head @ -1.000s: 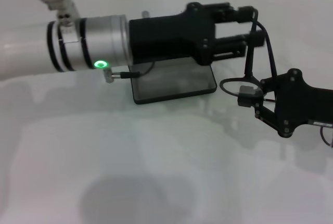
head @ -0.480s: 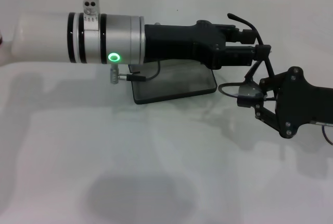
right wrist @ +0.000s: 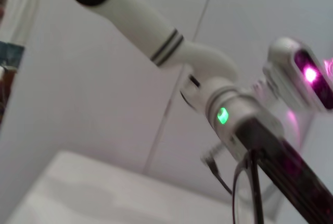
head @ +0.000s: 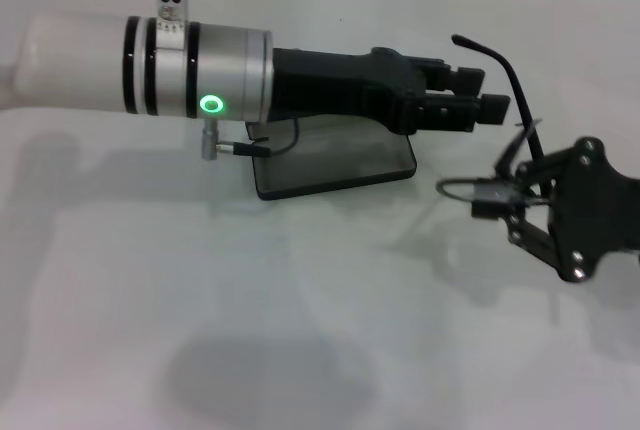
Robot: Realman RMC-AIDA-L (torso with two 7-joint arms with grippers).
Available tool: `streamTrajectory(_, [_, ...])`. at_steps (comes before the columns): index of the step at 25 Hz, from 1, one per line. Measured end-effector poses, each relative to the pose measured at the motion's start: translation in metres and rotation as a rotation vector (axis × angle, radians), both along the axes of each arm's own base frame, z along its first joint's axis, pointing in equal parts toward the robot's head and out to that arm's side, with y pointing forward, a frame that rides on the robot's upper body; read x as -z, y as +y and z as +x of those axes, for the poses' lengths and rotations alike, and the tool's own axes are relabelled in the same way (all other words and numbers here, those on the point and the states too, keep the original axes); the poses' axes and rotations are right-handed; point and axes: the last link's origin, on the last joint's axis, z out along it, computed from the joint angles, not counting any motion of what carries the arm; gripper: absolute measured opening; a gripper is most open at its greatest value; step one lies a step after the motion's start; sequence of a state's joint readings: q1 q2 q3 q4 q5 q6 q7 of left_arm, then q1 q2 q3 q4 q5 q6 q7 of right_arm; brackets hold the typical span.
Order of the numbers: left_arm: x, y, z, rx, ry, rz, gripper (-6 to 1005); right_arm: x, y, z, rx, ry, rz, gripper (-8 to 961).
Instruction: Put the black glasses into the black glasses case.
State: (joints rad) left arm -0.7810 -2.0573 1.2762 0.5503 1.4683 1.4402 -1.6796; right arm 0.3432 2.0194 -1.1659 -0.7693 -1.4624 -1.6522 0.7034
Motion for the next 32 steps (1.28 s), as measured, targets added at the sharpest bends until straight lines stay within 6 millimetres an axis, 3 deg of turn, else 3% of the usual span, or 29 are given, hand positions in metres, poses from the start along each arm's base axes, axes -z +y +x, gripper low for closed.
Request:
streamTrajectory(4, [-0.004, 0.003, -0.005, -0.016, 0.0, 0.023, 563, -0.012, -0.023, -0.006, -0.113, 0.064, -0.061, 103])
streamTrajectory(10, [0.001, 0.003, -0.004, 0.007, 0.007, 0.053, 563, -0.012, -0.036, -0.017, -0.19, 0.119, -0.165, 103])
streamTrajectory(18, [0.0, -0.006, 0.009, 0.147, -0.091, 0.125, 563, 0.009, -0.01, -0.029, -0.015, 0.151, -0.337, 102])
streamTrajectory(32, [-0.002, -0.016, 0.007, 0.23, -0.12, 0.136, 562, 0.019, 0.009, -0.025, 0.13, 0.114, -0.324, 102])
